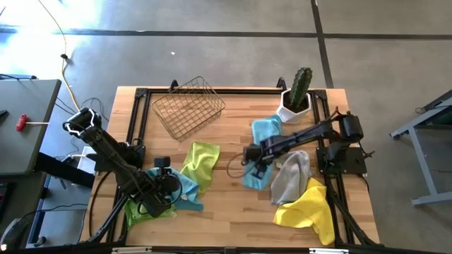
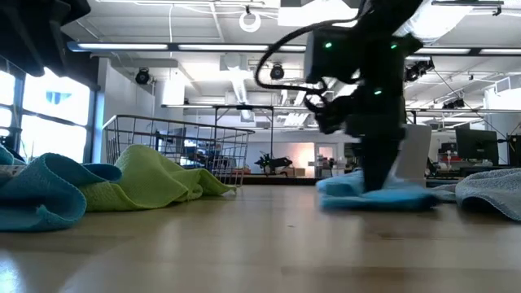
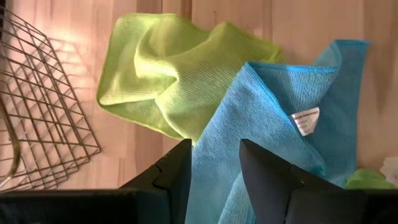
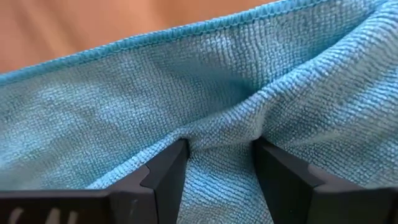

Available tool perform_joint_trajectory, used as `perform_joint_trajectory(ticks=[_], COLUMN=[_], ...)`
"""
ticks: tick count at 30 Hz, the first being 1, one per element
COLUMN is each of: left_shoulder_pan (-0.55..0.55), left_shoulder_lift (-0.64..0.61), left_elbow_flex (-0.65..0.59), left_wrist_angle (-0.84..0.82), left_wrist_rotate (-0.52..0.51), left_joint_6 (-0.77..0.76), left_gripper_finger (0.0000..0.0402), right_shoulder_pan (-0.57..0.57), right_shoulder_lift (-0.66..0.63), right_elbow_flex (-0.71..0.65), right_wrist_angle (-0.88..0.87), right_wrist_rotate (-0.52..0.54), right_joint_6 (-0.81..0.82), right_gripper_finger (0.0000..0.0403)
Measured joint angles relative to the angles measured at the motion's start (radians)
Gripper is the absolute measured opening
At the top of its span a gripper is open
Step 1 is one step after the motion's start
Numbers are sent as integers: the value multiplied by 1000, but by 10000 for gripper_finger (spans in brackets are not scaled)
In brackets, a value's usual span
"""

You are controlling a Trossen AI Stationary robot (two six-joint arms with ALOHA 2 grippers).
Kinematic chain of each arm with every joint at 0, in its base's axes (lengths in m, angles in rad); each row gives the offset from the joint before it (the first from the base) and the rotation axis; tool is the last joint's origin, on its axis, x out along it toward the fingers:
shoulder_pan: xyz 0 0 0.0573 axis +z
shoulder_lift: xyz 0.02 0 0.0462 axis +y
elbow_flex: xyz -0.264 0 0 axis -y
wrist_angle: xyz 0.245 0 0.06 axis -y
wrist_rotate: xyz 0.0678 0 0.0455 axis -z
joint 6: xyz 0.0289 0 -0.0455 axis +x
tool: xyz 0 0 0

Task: Fold microfiber towels
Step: Prepare the table for folding the microfiber towels

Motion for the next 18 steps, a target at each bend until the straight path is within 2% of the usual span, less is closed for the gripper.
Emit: perform_joint_trajectory(ticks=[9, 18], left_shoulder_pan=[0, 0], left_shoulder_lift=[0, 0], left_elbow_flex=[0, 0], left_wrist_angle=[4, 26], left_wrist_rotate=[-3, -34], left_joint_6=[0, 15], left_gripper_finger=[126, 126], right_shoulder_pan=[112, 132], right_shoulder_lift=[-56, -59], right_elbow_flex=[-4, -4], right_wrist_angle=[-342, -695], right_wrist_rotate=[-29, -10], right_joint_6=[245, 413], right_gripper_finger=[181, 181])
